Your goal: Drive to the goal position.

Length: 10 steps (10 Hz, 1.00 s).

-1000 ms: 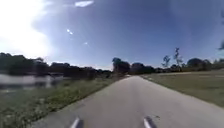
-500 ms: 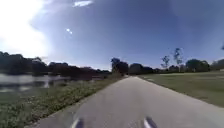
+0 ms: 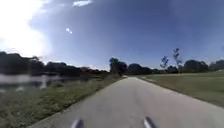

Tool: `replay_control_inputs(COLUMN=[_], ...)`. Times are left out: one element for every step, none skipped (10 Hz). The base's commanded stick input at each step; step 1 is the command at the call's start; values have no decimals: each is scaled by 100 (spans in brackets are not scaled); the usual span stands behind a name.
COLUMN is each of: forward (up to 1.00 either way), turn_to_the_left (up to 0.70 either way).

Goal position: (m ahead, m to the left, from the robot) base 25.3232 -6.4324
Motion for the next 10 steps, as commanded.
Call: replay_control_inputs(forward=[70, 70, 70, 70, 70, 70, 70, 70, 70, 70], turn_to_the_left=[0, 0, 0, 0, 0, 0, 0, 0, 0, -35])
